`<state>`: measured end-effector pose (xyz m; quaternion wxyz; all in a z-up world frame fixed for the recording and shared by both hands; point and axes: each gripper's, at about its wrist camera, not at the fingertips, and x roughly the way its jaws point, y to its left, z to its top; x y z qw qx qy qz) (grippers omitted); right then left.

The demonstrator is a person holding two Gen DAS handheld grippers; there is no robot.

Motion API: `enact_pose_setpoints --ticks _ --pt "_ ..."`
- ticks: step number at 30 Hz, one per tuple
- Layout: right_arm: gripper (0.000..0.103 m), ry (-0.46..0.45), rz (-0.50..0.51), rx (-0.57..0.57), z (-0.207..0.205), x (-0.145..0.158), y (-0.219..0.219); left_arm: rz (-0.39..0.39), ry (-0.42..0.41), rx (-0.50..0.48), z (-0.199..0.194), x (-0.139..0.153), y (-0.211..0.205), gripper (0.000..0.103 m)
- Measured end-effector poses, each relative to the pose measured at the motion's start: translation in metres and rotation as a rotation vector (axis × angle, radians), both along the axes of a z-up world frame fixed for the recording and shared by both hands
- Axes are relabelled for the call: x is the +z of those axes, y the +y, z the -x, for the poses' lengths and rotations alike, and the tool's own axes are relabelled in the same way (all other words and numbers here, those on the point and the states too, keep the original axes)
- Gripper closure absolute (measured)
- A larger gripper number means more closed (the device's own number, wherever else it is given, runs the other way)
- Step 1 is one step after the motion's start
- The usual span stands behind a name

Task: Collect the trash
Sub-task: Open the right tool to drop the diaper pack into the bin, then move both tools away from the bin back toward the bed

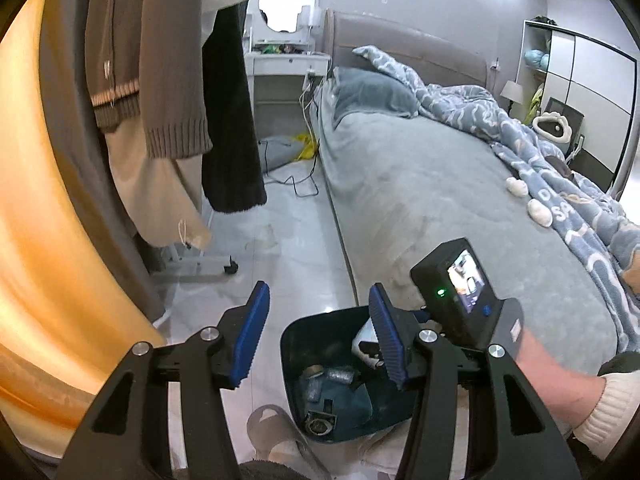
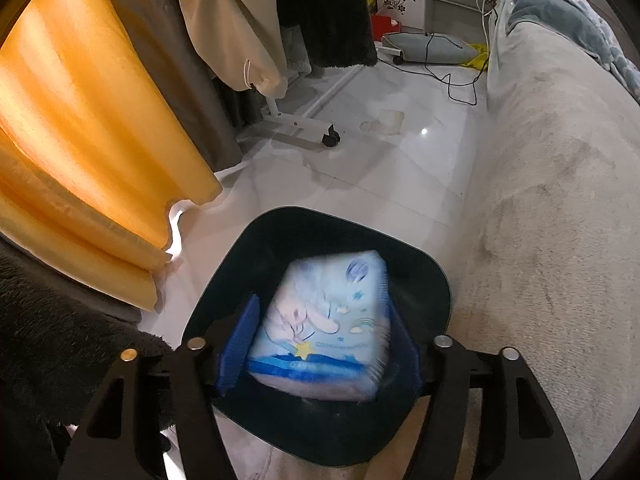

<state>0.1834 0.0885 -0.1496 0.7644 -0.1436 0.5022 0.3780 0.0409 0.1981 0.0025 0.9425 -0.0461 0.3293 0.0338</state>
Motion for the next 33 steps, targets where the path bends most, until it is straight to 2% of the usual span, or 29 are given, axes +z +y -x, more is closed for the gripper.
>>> enact_pose_setpoints --ticks 4,5,11,20,33 --pt "0.017 -0.006 -0.013 -0.009 -0.001 0.003 -0.002 -0.015 -0.022 -0.005 0.006 0.006 -0.003 0.047" --pt "0.016 -0.007 -0.019 -0.01 -0.001 0.004 -0.003 -0.015 -0.025 -0.006 0.006 0.007 -0.004 0.047" --pt "0.013 -0.026 -0.043 -0.016 -0.002 0.014 -0.006 0.002 -0.052 0.014 0.014 0.014 -0.001 0.046" --pt "0.011 -0.121 -0.12 -0.023 0.003 0.055 -0.022 0.017 -0.076 0.024 0.013 0.021 -0.011 0.04" --pt "0.008 -0.224 -0.197 -0.113 -0.006 0.102 -0.082 0.031 -0.085 -0.029 -0.007 0.019 -0.049 0.021"
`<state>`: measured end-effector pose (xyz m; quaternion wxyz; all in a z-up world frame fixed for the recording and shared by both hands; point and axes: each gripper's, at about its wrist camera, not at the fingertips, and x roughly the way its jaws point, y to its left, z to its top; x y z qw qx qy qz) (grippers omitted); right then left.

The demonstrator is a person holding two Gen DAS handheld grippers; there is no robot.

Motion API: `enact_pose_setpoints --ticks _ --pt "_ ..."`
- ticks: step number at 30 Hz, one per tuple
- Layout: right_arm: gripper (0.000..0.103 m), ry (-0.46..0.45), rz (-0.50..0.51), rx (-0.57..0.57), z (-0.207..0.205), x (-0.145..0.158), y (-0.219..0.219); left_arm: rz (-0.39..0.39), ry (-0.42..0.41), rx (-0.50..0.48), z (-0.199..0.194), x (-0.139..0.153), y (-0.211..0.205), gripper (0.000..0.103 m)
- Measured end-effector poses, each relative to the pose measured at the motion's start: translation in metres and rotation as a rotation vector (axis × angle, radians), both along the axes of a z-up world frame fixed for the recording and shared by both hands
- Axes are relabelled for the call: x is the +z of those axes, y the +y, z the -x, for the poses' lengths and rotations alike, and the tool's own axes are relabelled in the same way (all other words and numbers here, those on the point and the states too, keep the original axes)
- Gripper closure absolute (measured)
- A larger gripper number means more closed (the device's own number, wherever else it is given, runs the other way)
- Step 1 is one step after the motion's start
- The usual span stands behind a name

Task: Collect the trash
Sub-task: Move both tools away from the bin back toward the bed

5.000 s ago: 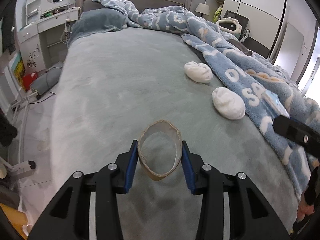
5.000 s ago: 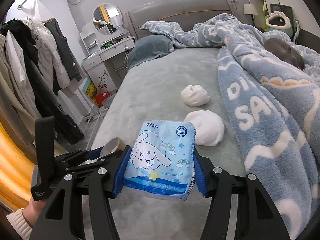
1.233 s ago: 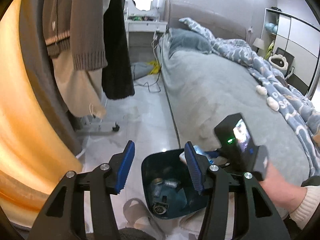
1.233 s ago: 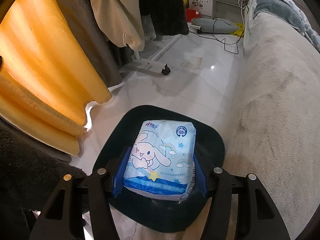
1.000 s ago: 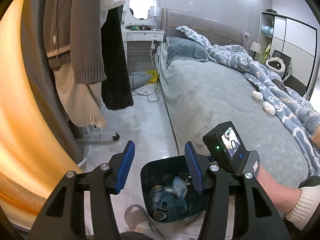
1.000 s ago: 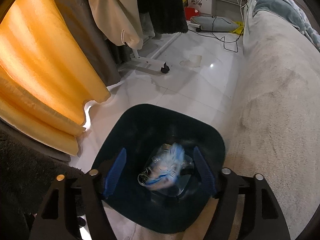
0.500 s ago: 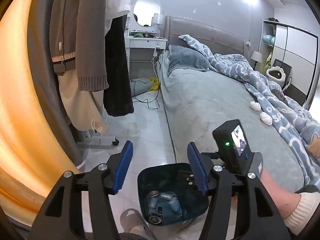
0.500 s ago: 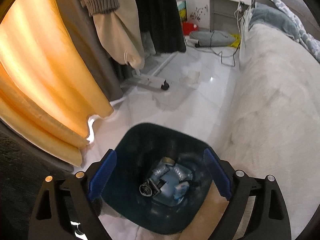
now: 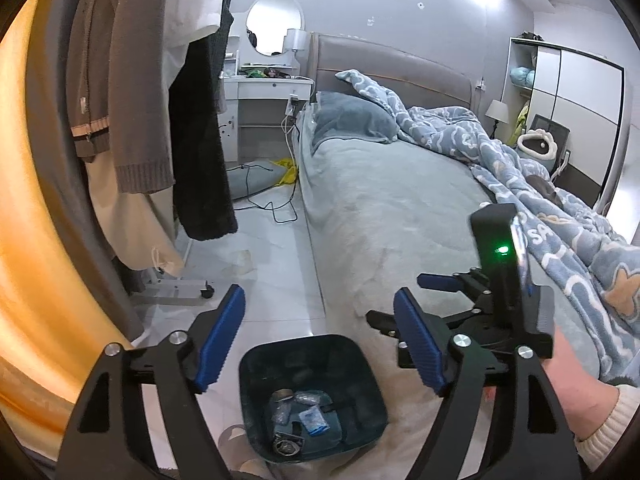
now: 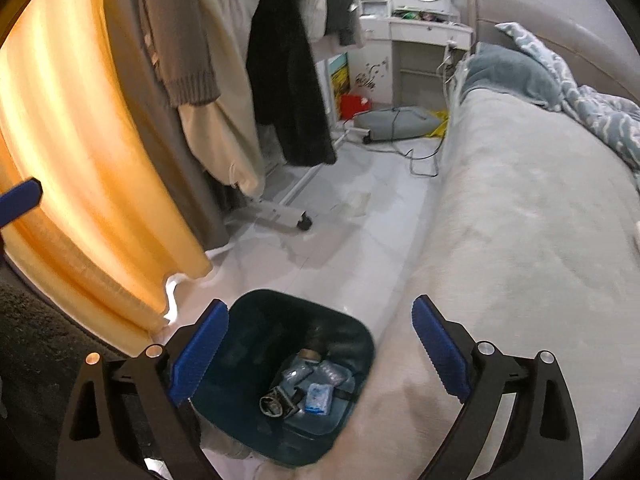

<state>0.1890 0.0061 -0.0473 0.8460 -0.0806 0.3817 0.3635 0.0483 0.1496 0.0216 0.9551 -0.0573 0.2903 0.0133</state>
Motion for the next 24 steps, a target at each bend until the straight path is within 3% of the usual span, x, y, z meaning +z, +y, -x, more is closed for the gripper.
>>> enact_pose_setpoints --ticks 13,24 --pt "0.006 -0.06 -0.05 -0.166 -0.012 0.027 -0.078 0.003 -0.016 -0.038 -0.035 -0.003 -0.028 0.014" --pt "0.005 -0.107 -0.046 -0.326 -0.017 0.037 -0.143 0.002 -0.032 -0.13 -0.076 -0.013 -0.068 0.01"
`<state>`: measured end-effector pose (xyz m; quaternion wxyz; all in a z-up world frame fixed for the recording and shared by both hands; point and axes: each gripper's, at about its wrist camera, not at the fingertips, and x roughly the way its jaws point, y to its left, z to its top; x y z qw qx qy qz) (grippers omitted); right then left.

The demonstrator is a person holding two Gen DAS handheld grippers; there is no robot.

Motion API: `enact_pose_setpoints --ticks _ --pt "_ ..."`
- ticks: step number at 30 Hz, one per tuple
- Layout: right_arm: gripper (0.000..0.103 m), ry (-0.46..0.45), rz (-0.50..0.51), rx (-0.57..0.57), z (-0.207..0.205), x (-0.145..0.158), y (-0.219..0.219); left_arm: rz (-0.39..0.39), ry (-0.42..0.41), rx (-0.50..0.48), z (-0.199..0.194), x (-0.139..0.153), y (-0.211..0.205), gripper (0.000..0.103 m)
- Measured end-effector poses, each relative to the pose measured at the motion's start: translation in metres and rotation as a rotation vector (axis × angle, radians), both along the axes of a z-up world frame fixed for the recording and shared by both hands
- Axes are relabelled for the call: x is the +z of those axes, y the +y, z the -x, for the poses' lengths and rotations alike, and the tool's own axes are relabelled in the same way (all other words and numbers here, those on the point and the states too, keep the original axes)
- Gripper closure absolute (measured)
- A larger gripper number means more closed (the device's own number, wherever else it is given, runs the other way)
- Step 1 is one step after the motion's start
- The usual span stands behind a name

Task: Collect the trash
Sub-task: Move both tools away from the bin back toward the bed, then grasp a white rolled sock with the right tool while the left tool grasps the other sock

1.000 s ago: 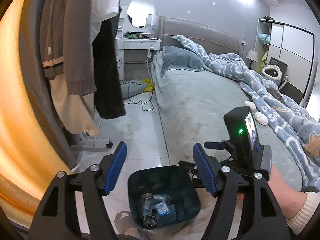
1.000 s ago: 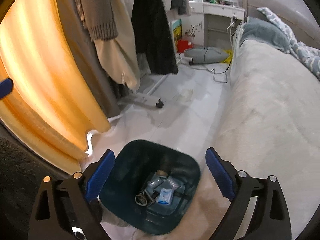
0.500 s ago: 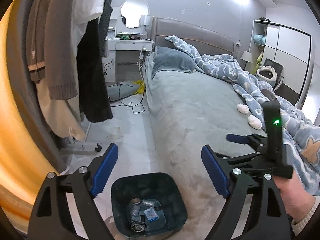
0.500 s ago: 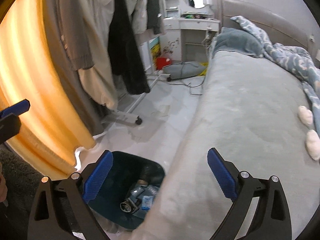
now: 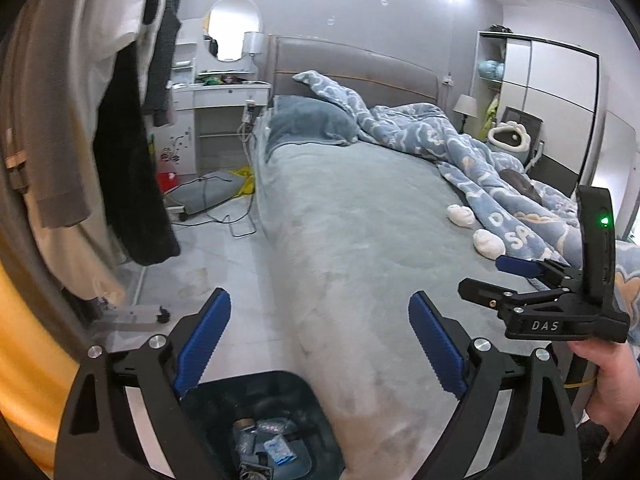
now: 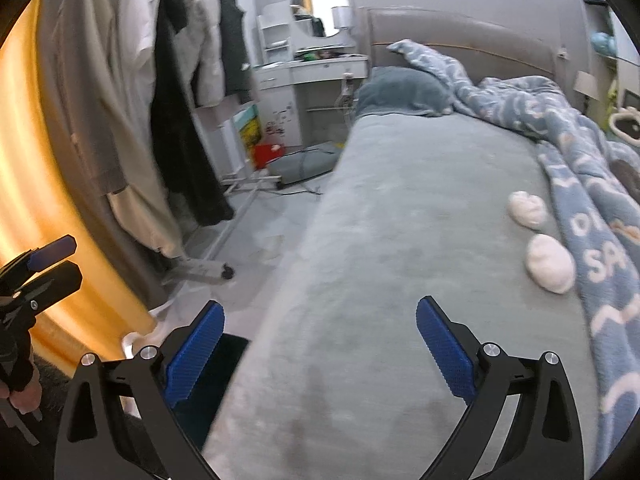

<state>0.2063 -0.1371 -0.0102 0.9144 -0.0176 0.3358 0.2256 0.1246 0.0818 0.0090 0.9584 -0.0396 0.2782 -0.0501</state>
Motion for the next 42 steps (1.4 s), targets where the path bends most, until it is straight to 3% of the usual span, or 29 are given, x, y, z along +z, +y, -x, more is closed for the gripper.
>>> enact_pose_setpoints --ticks 13,21,26,33,42 --pt "0.004 0.035 0.037 -0.189 -0.037 -0.009 -0.078 0.032 0.041 -0.121 -0.066 -0.027 -0.046 0.009" --pt "0.004 0.077 0.022 -0.26 -0.069 -0.02 -0.121 0.007 0.046 -0.197 -0.11 -0.041 -0.084 0.009" --pt "0.004 0.104 -0.007 -0.271 -0.087 -0.03 -0.138 0.018 0.059 -0.215 -0.134 -0.049 -0.094 0.009" --pt "0.004 0.108 -0.034 -0.268 -0.11 -0.04 -0.146 0.091 0.088 -0.229 -0.166 -0.056 -0.103 0.009" --pt "0.004 0.131 0.018 -0.271 -0.146 -0.058 -0.163 0.152 0.136 -0.256 -0.2 -0.074 -0.122 0.009"
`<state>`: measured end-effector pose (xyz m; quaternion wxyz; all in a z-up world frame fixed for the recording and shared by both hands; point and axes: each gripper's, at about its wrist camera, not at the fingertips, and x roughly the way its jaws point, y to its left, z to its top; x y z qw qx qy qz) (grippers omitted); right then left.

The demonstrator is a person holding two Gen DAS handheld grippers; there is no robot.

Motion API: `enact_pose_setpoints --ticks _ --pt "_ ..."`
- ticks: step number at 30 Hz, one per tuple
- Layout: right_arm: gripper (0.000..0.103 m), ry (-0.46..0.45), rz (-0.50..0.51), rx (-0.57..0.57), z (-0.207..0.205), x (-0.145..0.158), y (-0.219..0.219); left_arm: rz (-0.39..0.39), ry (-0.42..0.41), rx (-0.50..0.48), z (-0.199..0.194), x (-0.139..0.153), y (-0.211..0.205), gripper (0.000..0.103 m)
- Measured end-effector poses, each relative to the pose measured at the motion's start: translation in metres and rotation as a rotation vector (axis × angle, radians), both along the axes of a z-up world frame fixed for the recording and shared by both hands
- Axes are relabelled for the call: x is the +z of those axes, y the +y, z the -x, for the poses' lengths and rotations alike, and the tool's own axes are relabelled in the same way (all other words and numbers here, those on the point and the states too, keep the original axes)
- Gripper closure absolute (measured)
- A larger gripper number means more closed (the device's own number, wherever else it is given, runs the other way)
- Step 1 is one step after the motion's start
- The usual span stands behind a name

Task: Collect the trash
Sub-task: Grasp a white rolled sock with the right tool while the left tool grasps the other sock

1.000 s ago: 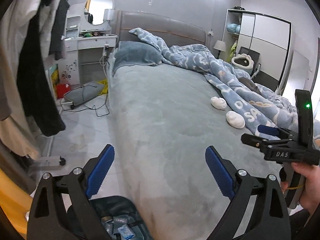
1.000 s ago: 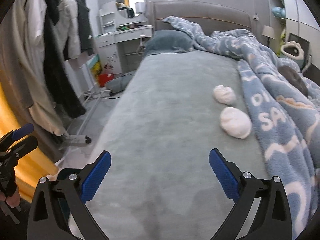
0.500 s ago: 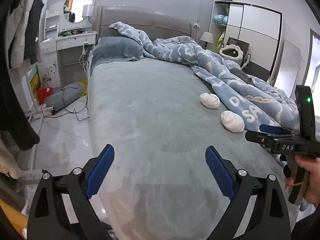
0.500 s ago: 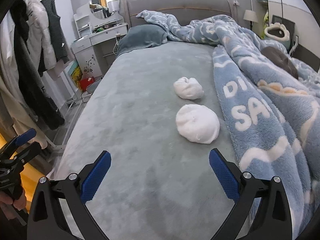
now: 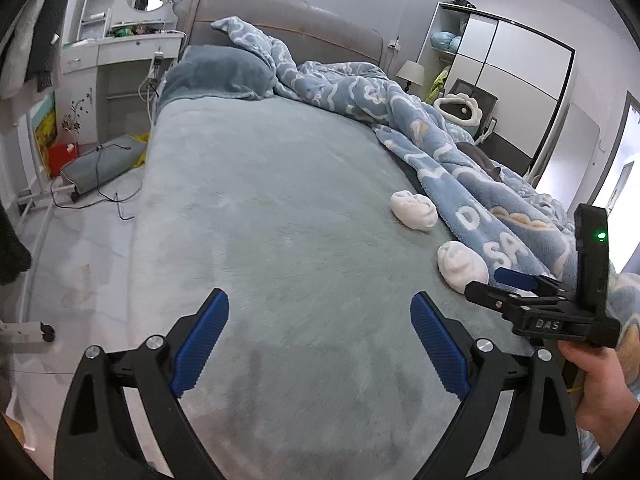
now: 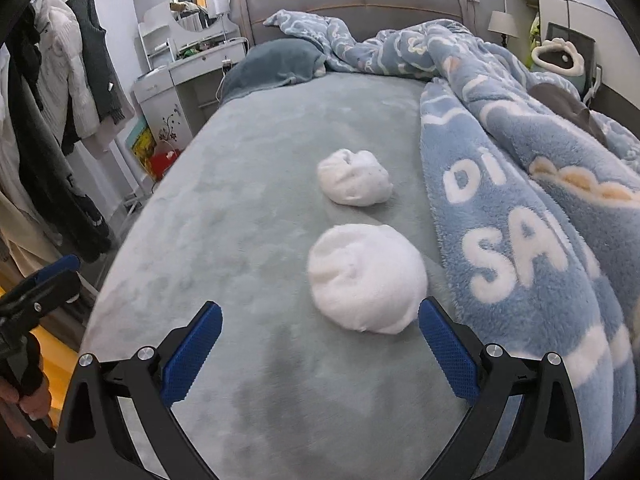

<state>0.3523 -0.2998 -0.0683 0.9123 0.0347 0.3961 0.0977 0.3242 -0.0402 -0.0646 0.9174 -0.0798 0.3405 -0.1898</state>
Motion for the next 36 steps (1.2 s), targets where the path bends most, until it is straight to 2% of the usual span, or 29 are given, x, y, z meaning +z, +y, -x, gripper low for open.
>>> enact_pose_setpoints --ticks 3,5,8,9,11,14,18,21,31,36 --pt "0.01 0.021 -0.029 0.008 -0.014 -0.012 -0.011 -0.006 0.013 -0.02 -0.011 -0.007 -0.007 0.009" --pt "0.021 0.039 -0.042 0.017 -0.021 -0.02 -0.013 0.003 0.016 -0.027 -0.018 -0.009 -0.009 0.009" --pt "0.025 0.055 -0.043 0.041 -0.026 -0.028 -0.012 0.03 0.011 -0.038 -0.027 -0.008 -0.017 0.009" --pt "0.031 0.047 -0.051 0.044 -0.027 -0.026 -0.014 0.041 0.011 -0.045 -0.03 -0.007 -0.02 0.009" --pt "0.048 0.041 -0.071 0.04 -0.028 -0.024 -0.021 0.057 0.008 -0.062 -0.035 -0.007 -0.029 0.009" --pt "0.056 0.038 -0.104 0.037 -0.024 -0.022 -0.033 0.082 0.011 -0.071 -0.044 -0.008 -0.041 0.009" --pt "0.058 0.029 -0.112 0.049 -0.017 -0.016 -0.039 0.132 0.047 -0.079 -0.059 -0.015 -0.06 0.009" --pt "0.058 -0.011 -0.146 0.041 -0.01 0.0 -0.055 0.148 0.05 -0.088 -0.066 -0.015 -0.076 0.009" --pt "0.058 -0.08 -0.178 0.018 0.014 0.023 -0.099 0.092 0.028 -0.117 -0.095 -0.021 -0.132 0.009" --pt "0.058 -0.095 -0.187 0.012 0.019 0.028 -0.111 0.032 0.036 -0.124 -0.114 -0.025 -0.155 0.009"
